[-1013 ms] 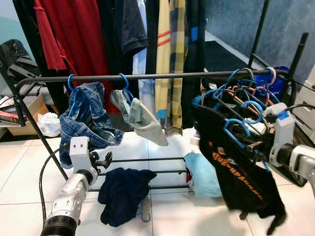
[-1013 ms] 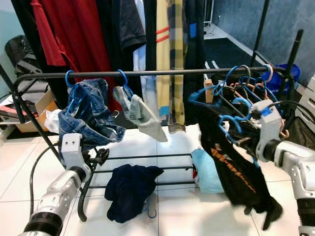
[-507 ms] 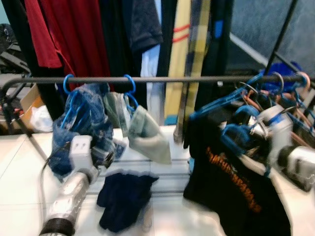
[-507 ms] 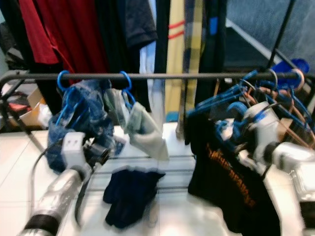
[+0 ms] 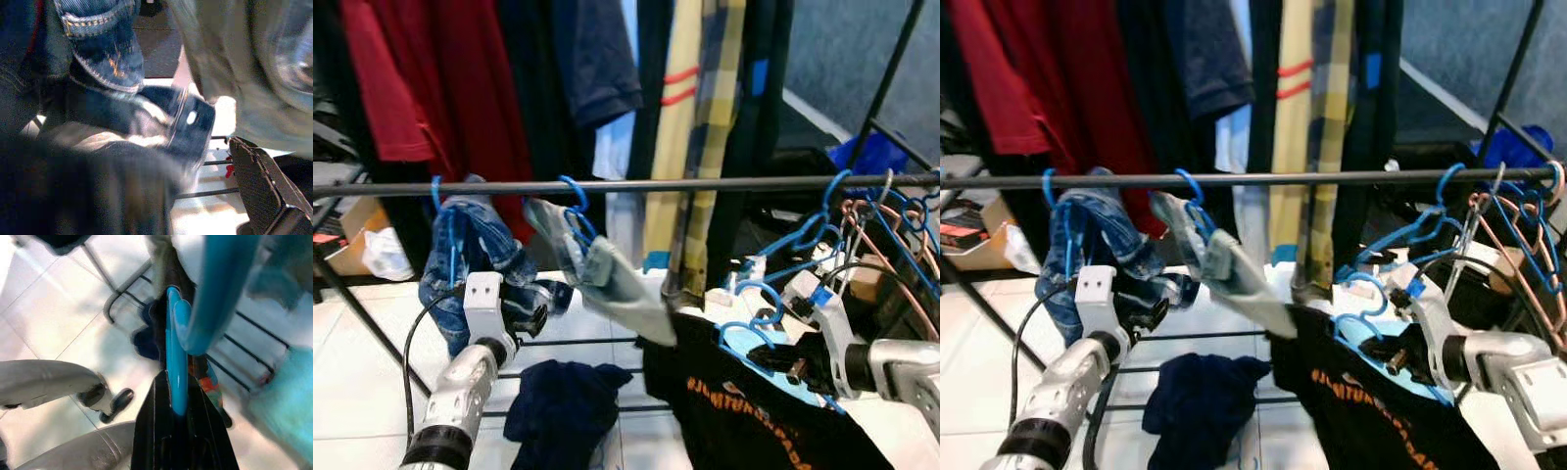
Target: Hang hanger
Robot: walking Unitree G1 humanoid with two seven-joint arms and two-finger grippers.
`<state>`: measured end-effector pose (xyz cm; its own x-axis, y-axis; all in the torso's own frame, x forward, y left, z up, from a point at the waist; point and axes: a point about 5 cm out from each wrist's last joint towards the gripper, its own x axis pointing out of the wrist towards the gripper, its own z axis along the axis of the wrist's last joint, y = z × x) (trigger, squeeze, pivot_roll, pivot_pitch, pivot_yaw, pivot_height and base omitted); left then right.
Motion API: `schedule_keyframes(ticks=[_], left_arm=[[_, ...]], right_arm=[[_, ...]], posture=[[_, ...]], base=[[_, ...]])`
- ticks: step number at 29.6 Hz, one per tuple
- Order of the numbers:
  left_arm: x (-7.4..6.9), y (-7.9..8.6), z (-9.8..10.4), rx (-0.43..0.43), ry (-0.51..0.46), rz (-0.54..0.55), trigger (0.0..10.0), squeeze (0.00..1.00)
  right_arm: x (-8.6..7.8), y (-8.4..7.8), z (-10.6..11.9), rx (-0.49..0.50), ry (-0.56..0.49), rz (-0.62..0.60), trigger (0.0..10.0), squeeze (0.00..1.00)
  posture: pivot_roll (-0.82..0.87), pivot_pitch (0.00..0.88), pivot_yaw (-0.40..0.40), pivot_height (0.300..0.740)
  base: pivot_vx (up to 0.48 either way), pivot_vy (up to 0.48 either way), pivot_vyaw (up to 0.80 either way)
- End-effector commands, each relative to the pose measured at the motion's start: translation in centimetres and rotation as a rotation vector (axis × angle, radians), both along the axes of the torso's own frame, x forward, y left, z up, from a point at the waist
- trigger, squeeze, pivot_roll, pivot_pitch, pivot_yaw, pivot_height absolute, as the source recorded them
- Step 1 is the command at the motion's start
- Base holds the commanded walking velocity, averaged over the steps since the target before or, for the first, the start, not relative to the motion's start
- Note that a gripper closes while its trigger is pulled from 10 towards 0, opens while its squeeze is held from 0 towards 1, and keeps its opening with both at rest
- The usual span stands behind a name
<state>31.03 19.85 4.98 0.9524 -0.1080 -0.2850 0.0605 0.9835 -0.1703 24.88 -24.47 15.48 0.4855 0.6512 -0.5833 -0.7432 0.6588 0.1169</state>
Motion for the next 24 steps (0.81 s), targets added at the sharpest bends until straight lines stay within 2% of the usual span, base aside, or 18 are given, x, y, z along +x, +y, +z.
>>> schedule_keyframes(ticks=[1, 4, 11, 14, 17, 19, 21, 24], left_arm=[[-0.3, 0.3, -0.5, 0.001, 0.016, 0.003, 10.0, 0.0], [-0.4, 0.2, -0.6, 0.0, 0.017, -0.002, 10.0, 0.0], [-0.5, 0.0, -0.7, -0.006, 0.021, -0.012, 10.0, 0.0], [-0.4, 0.0, -0.6, -0.011, 0.015, -0.017, 10.0, 0.0], [-0.4, -0.1, -0.6, -0.013, 0.015, -0.017, 10.0, 0.0], [-0.5, -0.1, -0.6, -0.013, 0.015, -0.017, 10.0, 0.0], [-0.5, -0.1, -0.6, -0.013, 0.015, -0.017, 10.0, 0.0], [-0.5, -0.2, -0.7, -0.015, 0.016, -0.022, 10.0, 0.0]], right_arm=[[-0.4, 0.7, 1.6, 0.057, -0.056, 0.073, 10.0, 0.0], [-0.5, 1.1, 2.9, 0.083, -0.105, 0.108, 10.0, 0.0], [1.0, 0.8, 3.9, -0.01, -0.151, 0.01, 10.0, 0.0], [1.2, 0.3, 4.1, -0.155, -0.105, -0.02, 10.0, 0.0], [-0.1, -0.6, 3.4, -0.257, -0.018, 0.019, 10.0, 0.0], [-0.8, -0.9, 3.1, -0.285, 0.026, 0.039, 10.0, 0.0], [-0.8, -0.9, 3.1, -0.285, 0.026, 0.039, 10.0, 0.0], [-1.0, -2.3, 2.0, -0.353, 0.073, -0.017, 10.0, 0.0]], posture=[[-0.14, 0.0, 0.021, 0.74], [-0.14, 0.0, 0.023, 0.74], [-0.14, 0.0, 0.025, 0.74], [-0.13, 0.0, 0.023, 0.74], [-0.14, 0.0, 0.018, 0.74], [-0.14, 0.0, 0.017, 0.74], [-0.14, 0.0, 0.017, 0.74], [-0.14, 0.0, 0.019, 0.74]], base=[[0.0, 0.0, 0.0], [0.0, 0.0, 0.0], [0.0, 0.0, 0.0], [0.0, 0.0, 0.0], [0.0, 0.0, 0.0], [0.0, 0.0, 0.0], [0.0, 0.0, 0.0], [0.0, 0.0, 0.0]])
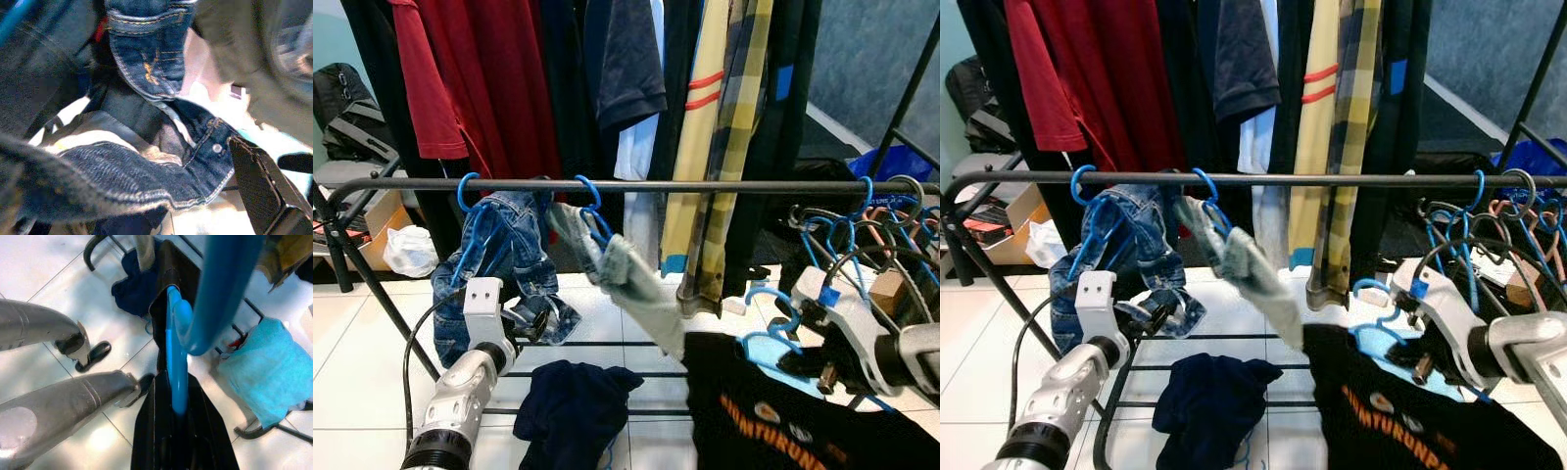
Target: Hang hanger
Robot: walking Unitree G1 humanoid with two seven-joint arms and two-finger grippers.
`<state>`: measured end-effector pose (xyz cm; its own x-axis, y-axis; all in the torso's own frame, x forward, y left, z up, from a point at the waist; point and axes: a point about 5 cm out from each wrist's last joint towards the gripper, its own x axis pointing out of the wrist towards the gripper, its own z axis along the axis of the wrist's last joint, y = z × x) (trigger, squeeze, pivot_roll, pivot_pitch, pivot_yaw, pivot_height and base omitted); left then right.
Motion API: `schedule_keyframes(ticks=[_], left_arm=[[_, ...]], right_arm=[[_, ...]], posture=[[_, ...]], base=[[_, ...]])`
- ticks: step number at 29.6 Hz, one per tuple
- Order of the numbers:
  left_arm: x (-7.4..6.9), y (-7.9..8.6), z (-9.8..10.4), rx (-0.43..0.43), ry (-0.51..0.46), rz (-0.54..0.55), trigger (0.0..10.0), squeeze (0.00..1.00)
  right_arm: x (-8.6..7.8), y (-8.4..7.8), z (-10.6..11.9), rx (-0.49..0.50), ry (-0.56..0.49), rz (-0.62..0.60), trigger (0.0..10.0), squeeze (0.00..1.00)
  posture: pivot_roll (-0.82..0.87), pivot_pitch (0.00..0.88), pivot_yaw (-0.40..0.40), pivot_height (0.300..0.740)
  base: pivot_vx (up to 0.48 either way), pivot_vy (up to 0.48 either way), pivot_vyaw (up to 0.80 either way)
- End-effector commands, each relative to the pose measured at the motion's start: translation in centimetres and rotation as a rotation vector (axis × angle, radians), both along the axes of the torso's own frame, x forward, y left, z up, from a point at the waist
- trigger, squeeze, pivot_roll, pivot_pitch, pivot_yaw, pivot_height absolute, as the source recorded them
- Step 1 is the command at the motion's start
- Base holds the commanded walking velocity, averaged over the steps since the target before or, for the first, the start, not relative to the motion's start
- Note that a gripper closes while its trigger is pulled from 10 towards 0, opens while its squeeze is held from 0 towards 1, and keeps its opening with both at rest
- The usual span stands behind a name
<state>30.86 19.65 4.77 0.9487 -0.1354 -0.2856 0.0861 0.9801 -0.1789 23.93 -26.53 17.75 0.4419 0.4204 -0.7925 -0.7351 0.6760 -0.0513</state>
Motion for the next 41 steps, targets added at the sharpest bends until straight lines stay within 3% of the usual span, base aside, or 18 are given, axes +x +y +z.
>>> schedule_keyframes(ticks=[1, 2, 5, 8, 11, 12, 13, 16, 25, 31, 34, 41], left_arm=[[-0.4, -0.1, -0.5, -0.008, 0.014, 0.003, 10.0, 0.0], [-0.4, -0.1, -0.5, -0.008, 0.014, 0.003, 10.0, 0.0], [-0.3, -0.1, -0.4, -0.01, 0.01, -0.002, 10.0, 0.0], [-0.2, -0.1, -0.3, -0.01, 0.009, -0.002, 10.0, 0.0], [-0.2, 0.0, -0.2, -0.01, 0.006, 0.0, 10.0, 0.0], [-0.2, 0.0, -0.2, -0.01, 0.004, 0.001, 10.0, 0.0], [-0.2, 0.0, -0.2, -0.01, 0.004, 0.001, 10.0, 0.0], [-0.2, 0.1, -0.2, -0.009, 0.002, -0.001, 10.0, 0.0], [-0.4, 0.2, -0.2, -0.002, 0.002, -0.009, 10.0, 0.0], [-0.6, 0.7, -0.2, 0.026, 0.007, 0.003, 10.0, 0.0], [-0.7, 1.3, -0.2, 0.05, 0.011, 0.02, 10.0, 0.0], [-1.0, 1.8, -0.1, 0.064, 0.01, 0.032, 10.0, 0.0]], right_arm=[[0.3, -0.5, -0.4, -0.038, -0.014, -0.035, 10.0, 0.0], [0.3, -0.5, -0.4, -0.038, -0.014, -0.035, 10.0, 0.0], [3.0, -1.4, 0.9, -0.033, -0.17, -0.208, 10.0, 0.0], [3.6, -1.7, 1.3, -0.035, -0.207, -0.247, 10.0, 0.0], [5.3, -3.0, 2.5, -0.057, -0.341, -0.38, 10.0, 0.0], [6.2, -3.4, 3.6, -0.024, -0.424, -0.442, 10.0, 0.0], [6.2, -3.4, 3.6, -0.024, -0.424, -0.442, 10.0, 0.0], [7.7, -4.0, 5.5, 0.059, -0.564, -0.549, 10.0, 0.0], [11.0, -3.7, 6.0, 0.14, -0.652, -0.637, 10.0, 0.0], [12.8, -1.8, 6.2, 0.307, -0.65, -0.597, 10.0, 0.0], [13.6, -0.3, 6.7, 0.456, -0.65, -0.527, 10.0, 0.0], [14.2, 1.0, 6.7, 0.573, -0.625, -0.454, 10.0, 0.0]], posture=[[-0.14, 0.0, 0.02, 0.74], [-0.14, 0.0, 0.02, 0.74], [-0.14, 0.0, 0.021, 0.74], [-0.14, 0.0, 0.02, 0.74], [-0.14, 0.0, 0.02, 0.74], [-0.13, 0.0, 0.02, 0.74], [-0.13, 0.0, 0.02, 0.74], [-0.13, 0.0, 0.021, 0.74], [-0.12, 0.0, 0.027, 0.74], [-0.1, 0.0, 0.031, 0.74], [-0.09, 0.0, 0.037, 0.74], [-0.08, 0.006, 0.046, 0.74]], base=[[0.0, 0.0, 0.0], [0.0, 0.0, 0.0], [0.0, 0.0, 0.0], [0.0, 0.0, 0.0], [0.0, 0.0, 0.0], [0.0, 0.0, 0.0], [0.0, 0.0, 0.0], [0.0, 0.0, 0.0], [0.0, 0.0, 0.0], [0.0, 0.0, 0.0], [0.0, 0.0, 0.0], [0.0, 0.0, 0.0]])
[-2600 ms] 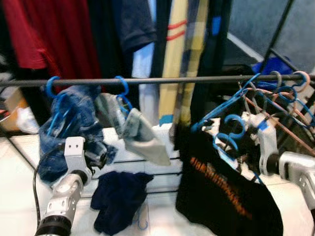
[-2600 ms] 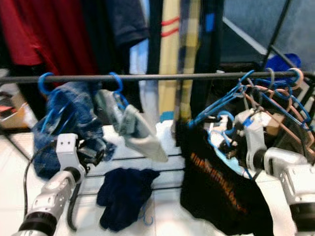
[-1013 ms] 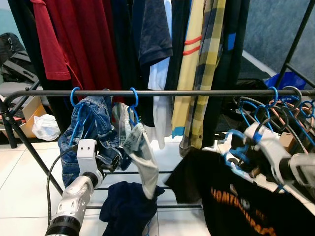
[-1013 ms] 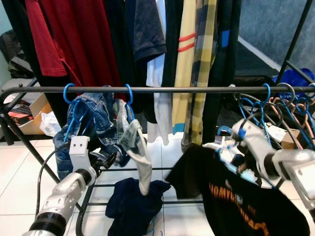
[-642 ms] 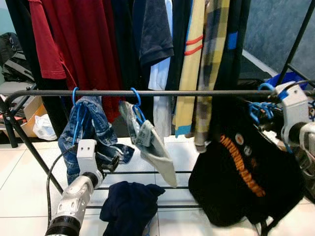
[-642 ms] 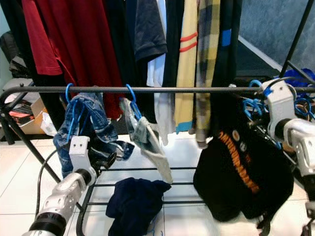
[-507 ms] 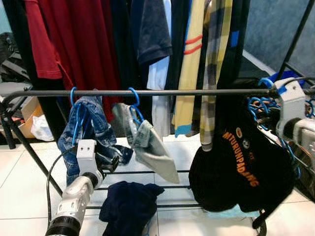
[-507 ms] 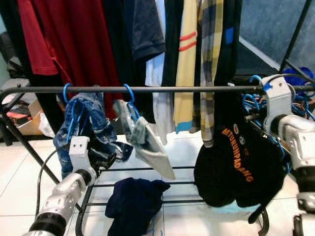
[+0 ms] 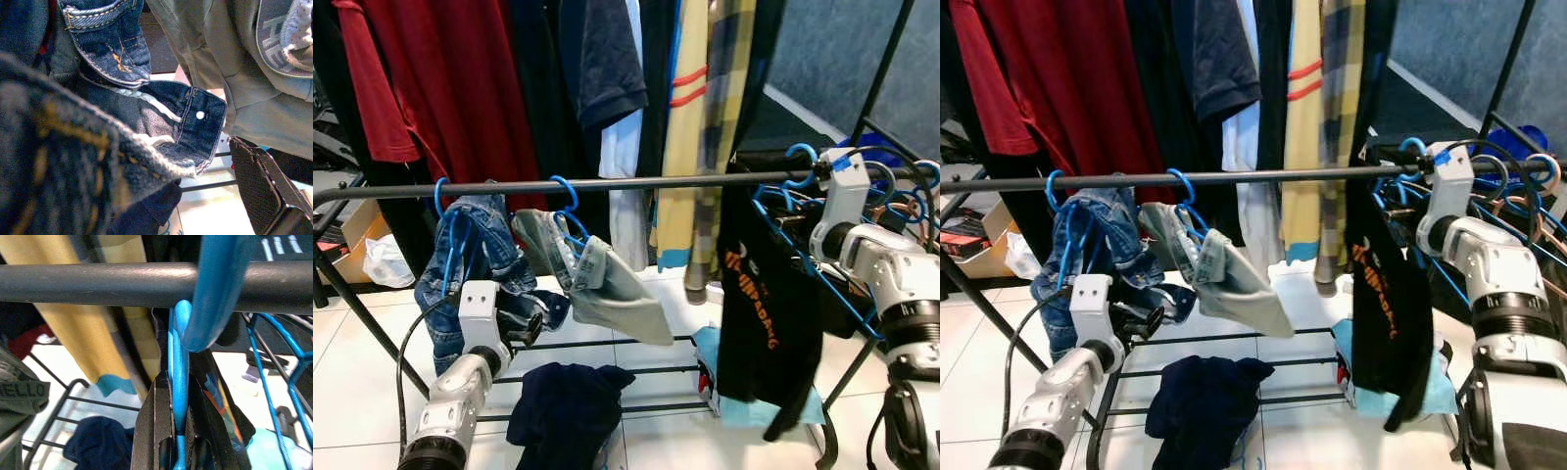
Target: Hang hanger
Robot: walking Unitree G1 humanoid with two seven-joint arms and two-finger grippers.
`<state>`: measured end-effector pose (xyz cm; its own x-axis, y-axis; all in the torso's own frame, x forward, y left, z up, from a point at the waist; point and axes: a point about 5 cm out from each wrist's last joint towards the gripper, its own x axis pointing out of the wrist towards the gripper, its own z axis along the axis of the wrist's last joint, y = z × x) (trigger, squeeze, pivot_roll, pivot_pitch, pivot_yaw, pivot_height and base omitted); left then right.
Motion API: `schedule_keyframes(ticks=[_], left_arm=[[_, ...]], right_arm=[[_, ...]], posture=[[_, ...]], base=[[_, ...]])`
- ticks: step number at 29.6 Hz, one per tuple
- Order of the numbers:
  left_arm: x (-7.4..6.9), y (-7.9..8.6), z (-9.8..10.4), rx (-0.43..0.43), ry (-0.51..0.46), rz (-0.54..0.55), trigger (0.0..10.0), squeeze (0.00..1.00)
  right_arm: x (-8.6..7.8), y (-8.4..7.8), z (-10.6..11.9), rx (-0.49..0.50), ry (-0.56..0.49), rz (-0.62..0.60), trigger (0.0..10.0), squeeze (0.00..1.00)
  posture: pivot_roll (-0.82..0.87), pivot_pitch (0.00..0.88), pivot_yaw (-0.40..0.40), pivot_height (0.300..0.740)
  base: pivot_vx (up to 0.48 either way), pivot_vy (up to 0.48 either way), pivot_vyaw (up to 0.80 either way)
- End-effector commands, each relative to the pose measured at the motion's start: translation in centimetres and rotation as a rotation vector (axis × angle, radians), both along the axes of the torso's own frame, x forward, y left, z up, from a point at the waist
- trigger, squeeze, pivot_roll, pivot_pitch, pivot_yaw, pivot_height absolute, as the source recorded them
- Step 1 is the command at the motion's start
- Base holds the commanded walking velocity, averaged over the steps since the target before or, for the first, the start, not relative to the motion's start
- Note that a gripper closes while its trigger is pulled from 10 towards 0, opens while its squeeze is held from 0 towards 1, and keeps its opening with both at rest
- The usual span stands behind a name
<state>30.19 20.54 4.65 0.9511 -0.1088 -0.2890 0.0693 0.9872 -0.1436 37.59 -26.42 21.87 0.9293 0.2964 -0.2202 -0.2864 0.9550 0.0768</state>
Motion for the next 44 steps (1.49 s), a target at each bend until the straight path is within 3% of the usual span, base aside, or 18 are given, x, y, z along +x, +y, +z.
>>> schedule_keyframes(ticks=[1, 2, 8, 14, 18, 21, 30, 32, 36, 37, 38, 39, 43, 44], left_arm=[[-0.4, 1.1, 0.1, 0.031, 0.009, 0.014, 10.0, 0.0], [-0.4, 1.1, 0.1, 0.033, 0.008, 0.014, 10.0, 0.0], [-0.6, 1.3, 0.2, 0.04, 0.01, 0.012, 10.0, 0.0], [-1.4, 1.8, 0.0, 0.06, 0.024, 0.011, 10.0, 0.0], [-1.5, 2.0, 0.0, 0.064, 0.027, 0.011, 10.0, 0.0], [-1.8, 2.6, 0.0, 0.082, 0.034, 0.019, 10.0, 0.0], [-2.0, 2.9, 0.1, 0.093, 0.04, 0.025, 10.0, 0.0], [-2.1, 2.9, 0.1, 0.098, 0.042, 0.024, 10.0, 0.0], [-2.0, 2.9, 0.2, 0.1, 0.044, 0.024, 10.0, 0.0], [-2.0, 2.8, 0.1, 0.099, 0.046, 0.024, 10.0, 0.0], [-2.0, 2.8, 0.1, 0.099, 0.046, 0.024, 10.0, 0.0], [-1.9, 2.7, 0.1, 0.097, 0.047, 0.023, 10.0, 0.0], [-1.8, 2.4, 0.0, 0.095, 0.051, 0.024, 10.0, 0.0], [-1.7, 2.2, -0.2, 0.092, 0.054, 0.025, 10.0, 0.0]], right_arm=[[0.6, 1.2, 2.5, 0.091, -0.125, 0.091, 10.0, 0.0], [0.7, 1.3, 2.4, 0.13, -0.123, 0.121, 10.0, 0.0], [0.6, 1.3, 2.0, 0.155, -0.107, 0.163, 10.0, 0.0], [0.1, 1.4, 0.7, 0.105, -0.036, 0.281, 10.0, 0.0], [0.0, 1.4, 0.3, 0.078, -0.017, 0.297, 10.0, 0.0], [0.1, 0.9, -0.5, 0.006, 0.026, 0.255, 10.0, 0.0], [0.4, 0.1, -0.7, -0.042, 0.05, 0.167, 10.0, 0.0], [0.5, -0.7, -0.8, -0.093, 0.079, 0.086, 10.0, 0.0], [0.4, -1.0, -1.1, -0.138, 0.102, 0.065, 10.0, 0.0], [0.4, -0.8, -1.3, -0.144, 0.094, 0.077, 10.0, 0.75], [0.4, -0.8, -1.3, -0.144, 0.094, 0.077, 10.0, 0.75], [0.3, -0.7, -1.5, -0.141, 0.082, 0.084, 10.0, 1.0], [0.2, -0.1, -1.5, -0.096, 0.028, 0.12, 10.0, 1.0], [0.0, 0.2, -1.3, -0.042, -0.015, 0.148, 10.0, 1.0]], posture=[[-0.07, 0.009, 0.048, 0.74], [-0.07, 0.009, 0.048, 0.74], [-0.06, 0.022, 0.052, 0.74], [-0.05, 0.051, 0.065, 0.74], [-0.05, 0.053, 0.066, 0.74], [-0.04, 0.07, 0.075, 0.74], [-0.04, 0.077, 0.081, 0.74], [-0.04, 0.079, 0.085, 0.74], [-0.04, 0.075, 0.084, 0.74], [-0.04, 0.072, 0.083, 0.74], [-0.04, 0.072, 0.083, 0.74], [-0.04, 0.069, 0.083, 0.74], [-0.05, 0.058, 0.078, 0.74], [-0.06, 0.052, 0.076, 0.74]], base=[[0.0, 0.0, 0.0], [0.0, 0.0, 0.0], [0.0, 0.0, 0.0], [0.0, 0.0, 0.0], [0.0, 0.0, 0.0], [0.0, 0.0, 0.0], [0.0, 0.0, 0.0], [0.0, 0.0, 0.0], [0.0, 0.0, 0.0], [0.0, 0.0, 0.0], [0.0, 0.0, 0.0], [0.0, 0.0, 0.0], [0.0, 0.0, 0.0], [0.0, 0.0, 0.0]])
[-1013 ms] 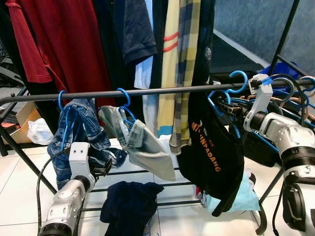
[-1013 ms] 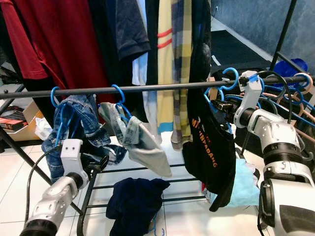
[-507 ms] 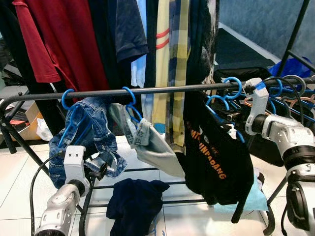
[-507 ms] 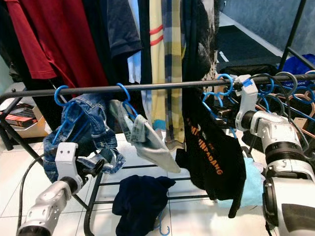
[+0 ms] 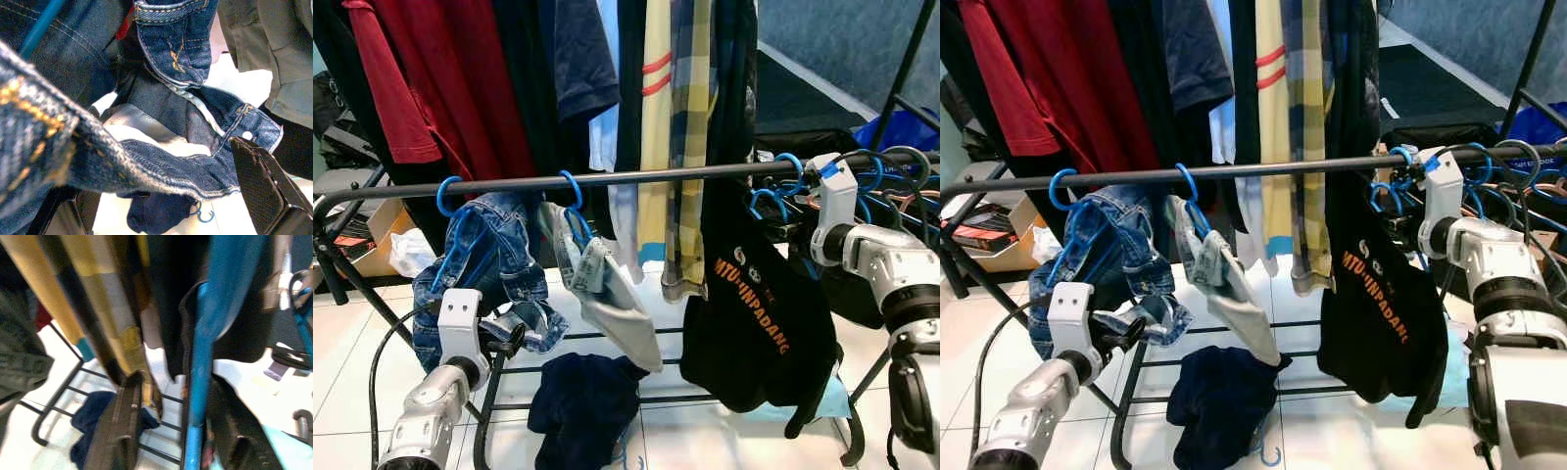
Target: Hang hanger
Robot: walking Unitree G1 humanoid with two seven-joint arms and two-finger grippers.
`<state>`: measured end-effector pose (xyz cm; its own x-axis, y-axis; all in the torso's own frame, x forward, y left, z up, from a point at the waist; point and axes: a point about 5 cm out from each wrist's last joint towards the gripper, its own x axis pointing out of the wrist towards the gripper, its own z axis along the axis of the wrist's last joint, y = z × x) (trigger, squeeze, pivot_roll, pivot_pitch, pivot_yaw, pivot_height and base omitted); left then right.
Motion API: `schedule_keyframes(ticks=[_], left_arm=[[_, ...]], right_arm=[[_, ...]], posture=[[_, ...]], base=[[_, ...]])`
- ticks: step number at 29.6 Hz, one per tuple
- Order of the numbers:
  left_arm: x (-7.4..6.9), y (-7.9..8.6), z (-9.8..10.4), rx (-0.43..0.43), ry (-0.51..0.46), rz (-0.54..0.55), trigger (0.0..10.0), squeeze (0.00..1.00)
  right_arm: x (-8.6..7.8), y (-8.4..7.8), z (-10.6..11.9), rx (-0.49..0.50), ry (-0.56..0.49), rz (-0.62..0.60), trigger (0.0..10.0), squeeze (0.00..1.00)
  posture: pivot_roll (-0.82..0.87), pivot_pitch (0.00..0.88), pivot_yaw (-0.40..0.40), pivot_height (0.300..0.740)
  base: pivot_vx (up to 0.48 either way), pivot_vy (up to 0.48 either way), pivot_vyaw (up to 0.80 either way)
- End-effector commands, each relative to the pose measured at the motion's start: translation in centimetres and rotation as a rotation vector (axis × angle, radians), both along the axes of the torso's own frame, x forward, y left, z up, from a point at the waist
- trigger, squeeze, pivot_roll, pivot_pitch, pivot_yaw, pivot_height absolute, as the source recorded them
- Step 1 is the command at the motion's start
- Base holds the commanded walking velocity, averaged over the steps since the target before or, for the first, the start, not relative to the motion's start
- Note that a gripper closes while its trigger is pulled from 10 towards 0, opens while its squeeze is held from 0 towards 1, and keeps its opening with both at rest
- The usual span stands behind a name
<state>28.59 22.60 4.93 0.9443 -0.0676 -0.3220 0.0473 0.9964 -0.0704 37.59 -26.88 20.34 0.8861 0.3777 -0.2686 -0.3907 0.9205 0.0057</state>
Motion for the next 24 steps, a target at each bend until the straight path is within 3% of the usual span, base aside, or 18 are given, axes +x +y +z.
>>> schedule_keyframes(ticks=[1, 5, 8, 16, 17, 20, 21, 24], left_arm=[[-0.1, 0.2, -0.4, 0.017, 0.026, 0.006, 10.0, 0.0], [-0.1, -0.1, -0.7, 0.013, 0.03, 0.008, 10.0, 0.0], [-0.2, -0.6, -1.2, -0.001, 0.04, 0.015, 10.0, 0.0], [-0.5, -0.8, -2.0, -0.012, 0.072, 0.028, 10.0, 0.0], [-0.8, -1.0, -2.8, -0.025, 0.102, 0.034, 10.0, 0.0], [-0.8, -1.1, -3.0, -0.029, 0.112, 0.034, 10.0, 0.0], [-0.8, -1.3, -3.2, -0.033, 0.119, 0.032, 10.0, 0.0], [-0.8, -1.6, -3.3, -0.041, 0.123, 0.03, 10.0, 0.0]], right_arm=[[0.0, 0.7, 0.3, 0.044, -0.033, 0.037, 10.0, 1.0], [-0.6, 1.4, 0.8, 0.151, -0.102, 0.107, 10.0, 1.0], [-3.3, 2.7, 1.3, 0.25, -0.172, 0.264, 10.0, 1.0], [-6.7, 3.5, 1.7, 0.281, -0.207, 0.368, 10.0, 1.0], [-8.7, 4.2, 0.1, 0.216, -0.115, 0.429, 10.0, 0.34], [-9.5, 4.5, -0.7, 0.192, -0.069, 0.449, 10.0, 0.34], [-10.0, 4.5, -1.7, 0.177, -0.024, 0.444, 10.0, 0.0], [-10.3, 4.3, -2.7, 0.168, 0.011, 0.424, 10.0, 0.0]], posture=[[-0.06, 0.052, 0.076, 0.74], [-0.07, 0.044, 0.071, 0.74], [-0.08, 0.036, 0.061, 0.74], [-0.11, 0.03, 0.051, 0.74], [-0.13, 0.023, 0.045, 0.74], [-0.13, 0.023, 0.045, 0.74], [-0.14, 0.018, 0.042, 0.74], [-0.14, 0.012, 0.039, 0.74]], base=[[0.0, 0.0, 0.0], [0.0, 0.0, 0.0], [0.0, 0.0, 0.0], [0.0, 0.0, 0.0], [0.0, 0.0, 0.0], [0.0, 0.0, 0.0], [0.0, 0.0, 0.0], [0.0, 0.0, 0.0]])
